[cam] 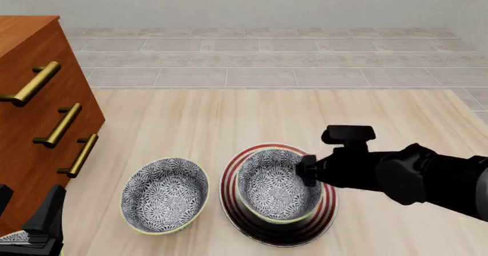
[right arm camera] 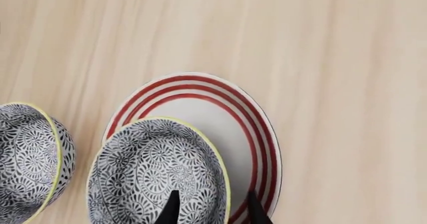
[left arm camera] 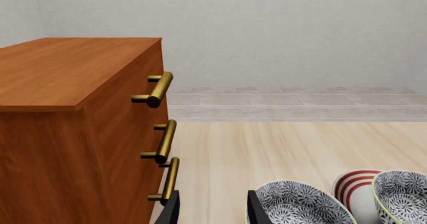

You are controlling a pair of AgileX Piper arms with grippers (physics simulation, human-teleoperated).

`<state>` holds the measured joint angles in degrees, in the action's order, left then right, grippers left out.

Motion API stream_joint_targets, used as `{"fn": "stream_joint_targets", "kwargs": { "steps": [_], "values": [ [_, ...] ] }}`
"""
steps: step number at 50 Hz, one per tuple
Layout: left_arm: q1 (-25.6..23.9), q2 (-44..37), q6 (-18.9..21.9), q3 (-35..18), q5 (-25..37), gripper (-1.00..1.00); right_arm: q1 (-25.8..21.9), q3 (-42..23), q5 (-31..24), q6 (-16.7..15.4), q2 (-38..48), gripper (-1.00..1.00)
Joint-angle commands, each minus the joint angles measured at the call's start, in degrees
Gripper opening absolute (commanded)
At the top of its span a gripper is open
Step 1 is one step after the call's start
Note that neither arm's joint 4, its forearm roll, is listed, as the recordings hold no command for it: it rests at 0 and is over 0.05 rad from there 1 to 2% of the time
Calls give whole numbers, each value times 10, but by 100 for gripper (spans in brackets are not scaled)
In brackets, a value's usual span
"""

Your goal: Pick up the bowl and put it in the front on the plate.

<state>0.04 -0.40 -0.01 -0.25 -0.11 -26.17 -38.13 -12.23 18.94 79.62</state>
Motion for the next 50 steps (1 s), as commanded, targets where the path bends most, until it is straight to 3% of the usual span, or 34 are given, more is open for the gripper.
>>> {"fn": "stream_joint_targets", "kwargs": {
  "steps": [1,19,33,50],
  "values": [
    [0,0,0,0,0,100,17,-43,-34,-20,0,100],
    [0,0,0,0,0,100,46,-94,-78,-48,-15,100],
    [0,0,0,0,0,100,68,-95,-113,-66,-93,100],
    [0,0,0,0,0,100,76,-75,-116,-56,-182,100]
  ]
}}
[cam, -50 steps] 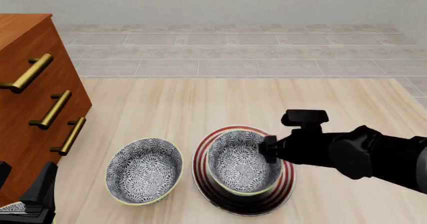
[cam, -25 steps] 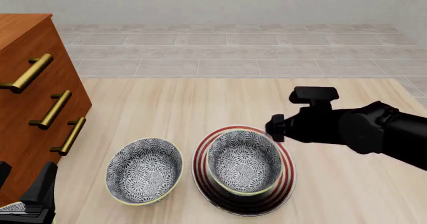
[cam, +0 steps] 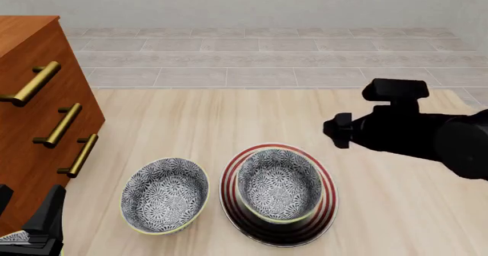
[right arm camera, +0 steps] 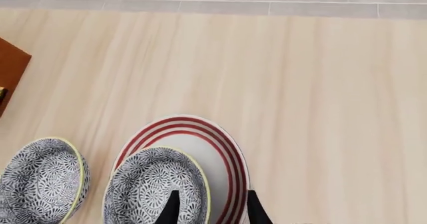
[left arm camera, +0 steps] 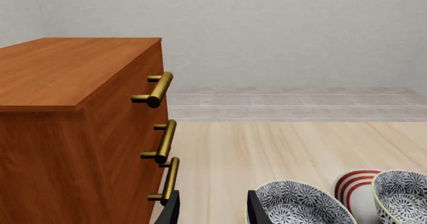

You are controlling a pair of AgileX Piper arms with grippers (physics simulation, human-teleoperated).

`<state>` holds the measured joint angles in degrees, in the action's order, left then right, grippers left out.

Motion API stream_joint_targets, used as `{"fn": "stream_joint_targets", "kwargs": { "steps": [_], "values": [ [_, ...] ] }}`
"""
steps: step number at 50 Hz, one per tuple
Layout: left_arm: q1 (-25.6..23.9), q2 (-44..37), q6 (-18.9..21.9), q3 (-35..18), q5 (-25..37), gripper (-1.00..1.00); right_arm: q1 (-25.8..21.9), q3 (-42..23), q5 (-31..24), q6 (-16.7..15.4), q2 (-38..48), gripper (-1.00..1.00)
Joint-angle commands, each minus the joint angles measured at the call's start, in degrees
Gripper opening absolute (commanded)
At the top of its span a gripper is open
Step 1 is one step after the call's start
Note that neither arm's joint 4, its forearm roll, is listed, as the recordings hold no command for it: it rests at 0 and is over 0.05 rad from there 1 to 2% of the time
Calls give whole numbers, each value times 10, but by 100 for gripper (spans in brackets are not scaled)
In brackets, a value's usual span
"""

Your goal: Pick up the bowl and put it in the front on the plate.

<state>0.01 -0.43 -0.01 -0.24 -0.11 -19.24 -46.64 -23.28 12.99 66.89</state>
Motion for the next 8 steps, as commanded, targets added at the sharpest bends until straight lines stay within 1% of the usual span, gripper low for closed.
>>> {"fn": "stream_joint_targets", "kwargs": {
  "steps": [1,8],
  "values": [
    [0,0,0,0,0,100,6,13,-4,4,-57,100],
    [0,0,0,0,0,100,7,31,5,10,-83,100]
  ]
}}
